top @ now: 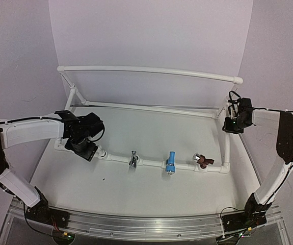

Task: Install the water faucets

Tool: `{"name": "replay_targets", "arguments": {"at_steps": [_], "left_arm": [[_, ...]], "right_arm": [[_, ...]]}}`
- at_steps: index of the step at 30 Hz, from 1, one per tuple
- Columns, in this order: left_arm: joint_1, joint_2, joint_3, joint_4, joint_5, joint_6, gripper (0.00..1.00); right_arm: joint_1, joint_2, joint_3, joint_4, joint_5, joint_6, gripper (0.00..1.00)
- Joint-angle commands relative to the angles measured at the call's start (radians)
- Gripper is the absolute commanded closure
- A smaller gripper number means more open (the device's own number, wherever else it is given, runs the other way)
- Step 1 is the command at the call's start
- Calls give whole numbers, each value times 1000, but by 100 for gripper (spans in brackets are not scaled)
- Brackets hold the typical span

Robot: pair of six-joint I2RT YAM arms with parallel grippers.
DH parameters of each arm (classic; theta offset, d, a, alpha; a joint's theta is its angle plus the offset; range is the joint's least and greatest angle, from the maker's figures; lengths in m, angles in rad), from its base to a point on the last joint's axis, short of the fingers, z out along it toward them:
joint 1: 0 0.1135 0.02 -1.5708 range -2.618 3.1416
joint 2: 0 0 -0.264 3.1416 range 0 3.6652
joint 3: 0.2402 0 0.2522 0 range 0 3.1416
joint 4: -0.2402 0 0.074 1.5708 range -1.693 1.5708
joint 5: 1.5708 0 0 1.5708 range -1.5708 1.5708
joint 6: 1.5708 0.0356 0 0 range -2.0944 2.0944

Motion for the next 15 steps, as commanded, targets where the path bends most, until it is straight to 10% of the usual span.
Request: {"name": "replay_targets", "arguments": {"at_steps": [1, 15], "left_arm": [[32, -53, 51, 62, -34, 39, 25], [106, -48, 83, 161, 32, 122, 27]], "right_arm": [[-5, -19, 4, -33, 29, -106, 100], [-7, -19, 4, -35, 31, -110, 100]]}}
